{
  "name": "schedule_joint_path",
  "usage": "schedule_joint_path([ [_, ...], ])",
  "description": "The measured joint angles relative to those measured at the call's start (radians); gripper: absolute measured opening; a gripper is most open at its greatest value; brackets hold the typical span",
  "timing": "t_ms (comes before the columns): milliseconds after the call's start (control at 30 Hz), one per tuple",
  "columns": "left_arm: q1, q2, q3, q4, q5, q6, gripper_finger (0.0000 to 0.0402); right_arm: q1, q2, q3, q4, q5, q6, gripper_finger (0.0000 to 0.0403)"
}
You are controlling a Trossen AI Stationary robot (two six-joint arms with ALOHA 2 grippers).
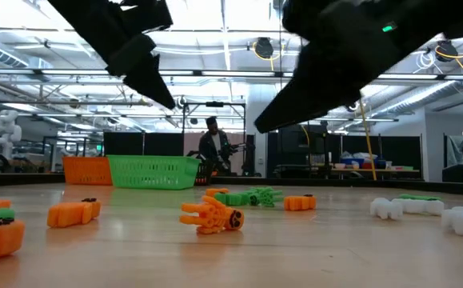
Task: Sort Halloween decoration
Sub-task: Put the orange skeleton toy into the black bin
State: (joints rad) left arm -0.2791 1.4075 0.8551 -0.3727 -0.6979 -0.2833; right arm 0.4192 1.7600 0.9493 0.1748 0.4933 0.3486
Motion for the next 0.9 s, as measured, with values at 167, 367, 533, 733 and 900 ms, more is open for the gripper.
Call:
schedule_joint_path([
  [167,-0.045,0.067,0.0,0.134,0.001,0.083,0.0193,-0.053,0.033,0.0,0.016,-0.024,0.092,0.0137],
  [367,-0.086,0.09,0.0,0.149,0.001,0.079,0.0192,-0.085,0.109,0.0,0.131,-0.076,0.096,0.0151],
  [533,-0.124,0.093,0.0,0.147,0.002,0.064,0.0193,-0.096,0.171,0.003,0.194,-0.002,0.085,0.0175],
  [733,-0.158,0.093,0.0,0.147,0.003,0.053,0.0193,-0.109,0.238,0.004,0.275,0.0,0.094,0.019],
  [900,-0.171,0.093,0.0,0.147,0.002,0.052,0.0193,-0.119,0.268,0.004,0.287,0.01,0.121,0.0184],
])
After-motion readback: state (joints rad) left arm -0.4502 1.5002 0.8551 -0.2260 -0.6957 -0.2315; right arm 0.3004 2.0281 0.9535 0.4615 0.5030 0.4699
